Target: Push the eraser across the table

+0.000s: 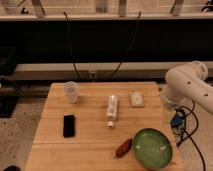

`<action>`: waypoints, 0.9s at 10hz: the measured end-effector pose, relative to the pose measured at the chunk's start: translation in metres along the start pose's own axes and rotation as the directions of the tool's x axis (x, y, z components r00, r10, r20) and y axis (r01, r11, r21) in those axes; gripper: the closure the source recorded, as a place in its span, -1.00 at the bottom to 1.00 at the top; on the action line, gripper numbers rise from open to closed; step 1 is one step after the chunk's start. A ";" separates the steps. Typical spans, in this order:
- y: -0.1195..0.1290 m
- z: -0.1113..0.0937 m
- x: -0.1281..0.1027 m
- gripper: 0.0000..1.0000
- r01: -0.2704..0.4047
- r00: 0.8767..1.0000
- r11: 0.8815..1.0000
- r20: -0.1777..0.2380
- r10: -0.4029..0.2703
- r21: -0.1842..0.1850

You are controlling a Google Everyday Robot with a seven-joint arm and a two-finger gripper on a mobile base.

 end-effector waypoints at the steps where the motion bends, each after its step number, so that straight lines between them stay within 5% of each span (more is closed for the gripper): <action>1: 0.000 0.000 0.000 -0.60 0.000 1.000 1.000 0.000 0.000 0.000; 9: 0.001 -0.006 -0.061 -0.60 0.106 0.993 0.994 -0.044 -0.105 0.009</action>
